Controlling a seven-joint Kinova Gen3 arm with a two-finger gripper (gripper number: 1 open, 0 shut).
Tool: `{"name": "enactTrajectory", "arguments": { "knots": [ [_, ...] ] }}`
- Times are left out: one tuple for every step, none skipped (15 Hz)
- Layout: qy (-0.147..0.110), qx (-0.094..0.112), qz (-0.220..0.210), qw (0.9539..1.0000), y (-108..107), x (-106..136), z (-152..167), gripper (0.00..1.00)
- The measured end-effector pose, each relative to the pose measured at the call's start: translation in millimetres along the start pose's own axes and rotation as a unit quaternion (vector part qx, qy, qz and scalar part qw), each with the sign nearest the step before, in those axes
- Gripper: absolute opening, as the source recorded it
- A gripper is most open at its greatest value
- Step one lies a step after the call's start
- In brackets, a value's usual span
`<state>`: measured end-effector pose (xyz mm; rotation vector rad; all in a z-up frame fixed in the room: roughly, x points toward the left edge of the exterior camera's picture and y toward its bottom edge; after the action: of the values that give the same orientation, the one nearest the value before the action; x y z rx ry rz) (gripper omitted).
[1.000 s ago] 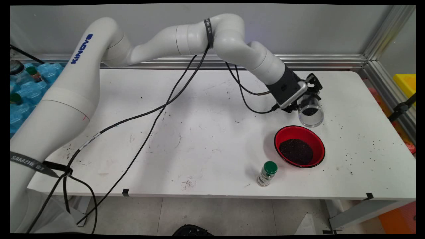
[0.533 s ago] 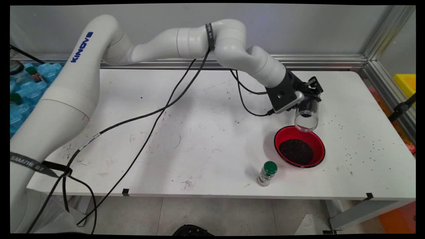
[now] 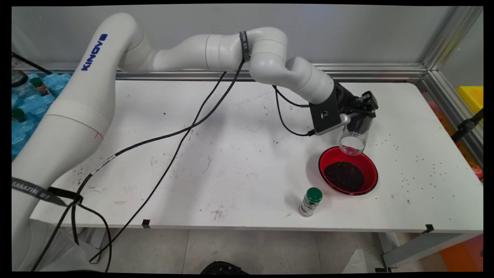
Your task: Pour the black seasoning powder in the red bowl
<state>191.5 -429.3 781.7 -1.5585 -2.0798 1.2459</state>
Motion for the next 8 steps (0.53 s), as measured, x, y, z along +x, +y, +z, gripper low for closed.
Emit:
{"name": "enactTrajectory", "arguments": {
  "knots": [
    [-0.003, 0.003, 0.011, 0.9999, -0.5, 0.8, -0.1, 0.00],
    [-0.006, 0.005, 0.020, 0.9998, -1.0, 1.4, -0.2, 0.00],
    [-0.009, 0.008, 0.030, 0.9995, -1.5, 2.0, -0.4, 0.00],
    [-0.012, 0.010, 0.039, 0.9991, -2.0, 2.3, -0.7, 0.00],
    [-0.015, 0.013, 0.049, 0.9986, -2.7, 2.7, -1.0, 0.00],
    [-0.018, 0.016, 0.059, 0.9979, -3.5, 3.2, -1.5, 0.00],
    [-0.021, 0.019, 0.068, 0.9973, -4.2, 3.7, -1.9, 0.00],
    [-0.024, 0.022, 0.077, 0.9965, -5.3, 4.3, -2.5, 0.00]
  ]
}}
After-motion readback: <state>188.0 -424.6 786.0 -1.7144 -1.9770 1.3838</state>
